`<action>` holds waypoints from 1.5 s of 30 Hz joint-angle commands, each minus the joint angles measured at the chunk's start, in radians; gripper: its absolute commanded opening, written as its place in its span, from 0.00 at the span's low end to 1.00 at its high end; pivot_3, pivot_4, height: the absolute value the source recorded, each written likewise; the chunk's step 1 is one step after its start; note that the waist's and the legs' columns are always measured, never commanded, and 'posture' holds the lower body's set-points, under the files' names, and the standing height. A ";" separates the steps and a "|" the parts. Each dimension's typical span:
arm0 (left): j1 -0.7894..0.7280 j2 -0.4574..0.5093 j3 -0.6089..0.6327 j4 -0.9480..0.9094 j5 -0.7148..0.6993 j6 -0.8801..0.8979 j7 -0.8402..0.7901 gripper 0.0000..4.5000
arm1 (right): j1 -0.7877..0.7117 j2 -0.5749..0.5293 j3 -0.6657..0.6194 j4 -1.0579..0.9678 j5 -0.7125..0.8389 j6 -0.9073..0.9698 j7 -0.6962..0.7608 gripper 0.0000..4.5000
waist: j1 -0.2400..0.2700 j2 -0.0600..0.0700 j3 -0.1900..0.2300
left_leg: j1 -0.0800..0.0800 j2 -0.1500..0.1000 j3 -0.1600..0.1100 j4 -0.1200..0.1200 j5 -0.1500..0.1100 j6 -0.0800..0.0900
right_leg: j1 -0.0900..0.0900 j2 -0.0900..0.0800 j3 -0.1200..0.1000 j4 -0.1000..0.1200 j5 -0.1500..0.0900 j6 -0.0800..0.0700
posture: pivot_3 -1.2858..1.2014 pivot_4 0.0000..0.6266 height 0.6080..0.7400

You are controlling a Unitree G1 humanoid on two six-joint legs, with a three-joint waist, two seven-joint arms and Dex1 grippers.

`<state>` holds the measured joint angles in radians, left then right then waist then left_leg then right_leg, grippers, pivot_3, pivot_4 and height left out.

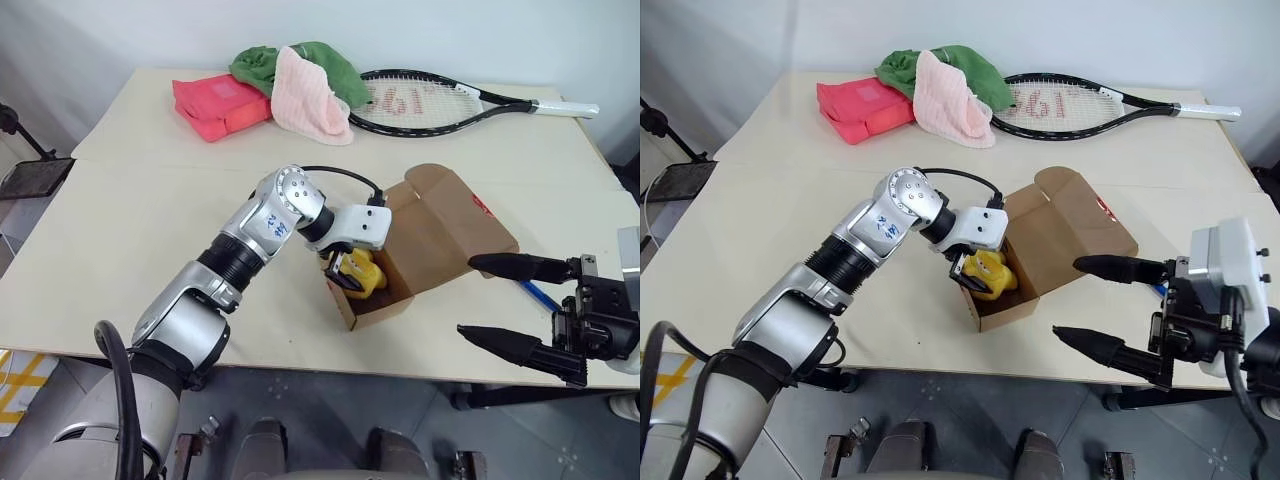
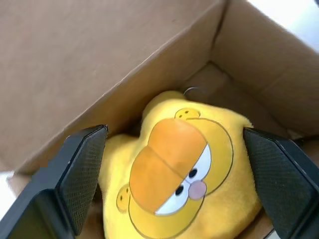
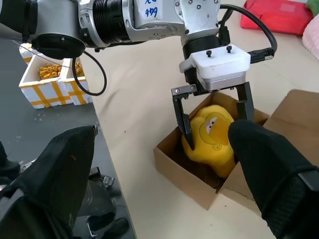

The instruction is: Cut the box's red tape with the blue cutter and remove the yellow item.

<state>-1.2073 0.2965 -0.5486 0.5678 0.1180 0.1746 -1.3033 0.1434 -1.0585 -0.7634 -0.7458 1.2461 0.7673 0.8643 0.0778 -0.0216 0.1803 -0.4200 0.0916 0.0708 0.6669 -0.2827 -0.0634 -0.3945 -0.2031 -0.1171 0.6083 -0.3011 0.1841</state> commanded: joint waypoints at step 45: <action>1.053 0.342 1.058 -0.523 -0.585 0.044 0.397 0.25 | -0.310 0.372 0.630 0.290 -0.570 -0.613 0.277 1.00 | -0.044 -0.001 0.000 | 0.012 0.000 -0.001 -0.005 -0.001 -0.001 | 0.005 0.000 0.001 0.004 0.000 0.000 | 0.52 0.24 1.00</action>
<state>-0.1629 0.6272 0.4827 0.1183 -0.4252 0.1958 -0.9270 -0.1565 -0.6929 -0.1161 -0.4625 0.6866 0.2013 1.1183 0.0337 -0.0229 0.1800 -0.4080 0.0921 0.0703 0.6622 -0.2834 -0.0648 -0.3891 -0.2033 -0.1161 0.6128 -0.3012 0.1840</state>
